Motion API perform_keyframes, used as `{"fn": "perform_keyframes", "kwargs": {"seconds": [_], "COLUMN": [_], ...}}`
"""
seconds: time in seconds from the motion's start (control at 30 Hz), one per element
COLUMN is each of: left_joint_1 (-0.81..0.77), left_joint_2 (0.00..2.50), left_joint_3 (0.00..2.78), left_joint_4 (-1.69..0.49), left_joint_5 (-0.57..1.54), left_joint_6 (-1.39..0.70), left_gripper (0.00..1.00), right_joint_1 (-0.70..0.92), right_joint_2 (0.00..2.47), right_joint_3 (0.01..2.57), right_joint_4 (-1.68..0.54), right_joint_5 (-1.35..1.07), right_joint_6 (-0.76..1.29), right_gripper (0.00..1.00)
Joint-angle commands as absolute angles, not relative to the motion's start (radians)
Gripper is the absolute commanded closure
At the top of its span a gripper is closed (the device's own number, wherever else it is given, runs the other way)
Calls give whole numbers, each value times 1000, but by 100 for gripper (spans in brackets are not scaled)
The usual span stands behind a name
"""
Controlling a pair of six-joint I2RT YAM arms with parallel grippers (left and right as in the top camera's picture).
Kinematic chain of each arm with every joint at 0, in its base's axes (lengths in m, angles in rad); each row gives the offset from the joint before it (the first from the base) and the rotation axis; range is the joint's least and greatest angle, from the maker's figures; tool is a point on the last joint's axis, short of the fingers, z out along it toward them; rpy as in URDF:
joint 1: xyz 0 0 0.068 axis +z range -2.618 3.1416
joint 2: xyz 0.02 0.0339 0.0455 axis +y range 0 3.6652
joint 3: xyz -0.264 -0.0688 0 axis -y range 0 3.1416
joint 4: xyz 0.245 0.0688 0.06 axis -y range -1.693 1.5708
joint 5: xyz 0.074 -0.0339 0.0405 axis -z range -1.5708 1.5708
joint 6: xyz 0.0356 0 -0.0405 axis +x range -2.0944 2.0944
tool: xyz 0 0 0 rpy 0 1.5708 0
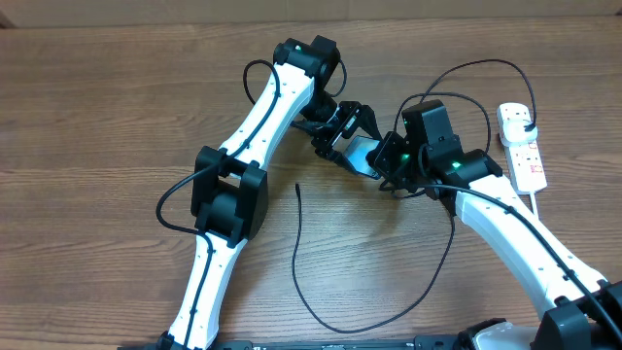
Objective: Plug charger to phone and switch on socket
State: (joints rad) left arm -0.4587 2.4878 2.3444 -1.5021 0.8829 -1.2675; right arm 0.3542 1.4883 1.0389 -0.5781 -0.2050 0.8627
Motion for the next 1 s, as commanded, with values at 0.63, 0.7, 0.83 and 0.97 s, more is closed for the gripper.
{"fn": "perform_keyframes", "kwargs": {"seconds": [0.63, 0.7, 0.83, 0.97], "left_joint_1": [-344, -327, -299, -276], "left_joint_2": [2482, 2473, 2455, 2432], "left_joint_3": [2410, 2426, 2485, 2571], "left_joint_4": [-1544, -1557, -1564, -1571], "left_joint_5": [803, 781, 770, 733], "left_joint_6": [-1050, -1044, -1024, -1024], "left_gripper": [0, 0, 0, 0], "right_joint_1": [289, 264, 223, 212], "right_joint_2": [1489, 1489, 1489, 1489], "right_joint_3": [1048, 1048, 1048, 1048], "right_joint_4": [-534, -510, -450, -356], "right_joint_5": [-226, -280, -401, -504], "right_joint_6": [902, 964, 1145, 1375], "right_gripper": [96, 96, 96, 96]}}
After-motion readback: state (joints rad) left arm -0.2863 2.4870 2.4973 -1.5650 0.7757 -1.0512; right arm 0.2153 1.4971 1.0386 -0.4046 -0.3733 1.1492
